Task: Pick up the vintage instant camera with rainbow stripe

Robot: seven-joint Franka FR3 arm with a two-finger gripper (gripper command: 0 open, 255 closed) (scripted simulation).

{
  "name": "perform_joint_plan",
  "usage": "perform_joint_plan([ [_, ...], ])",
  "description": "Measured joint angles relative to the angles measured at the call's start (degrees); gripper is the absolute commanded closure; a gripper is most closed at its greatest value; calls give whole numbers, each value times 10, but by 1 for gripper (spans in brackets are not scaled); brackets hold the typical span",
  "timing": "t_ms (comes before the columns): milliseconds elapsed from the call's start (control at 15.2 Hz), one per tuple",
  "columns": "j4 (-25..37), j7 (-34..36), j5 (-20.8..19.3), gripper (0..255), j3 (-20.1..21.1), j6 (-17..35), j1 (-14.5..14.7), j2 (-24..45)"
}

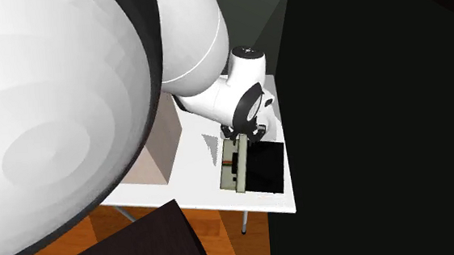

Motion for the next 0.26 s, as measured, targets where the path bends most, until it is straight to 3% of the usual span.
perform_joint_plan([
  [264,-1,-2,4,255,4,-20,-2,-21],
])
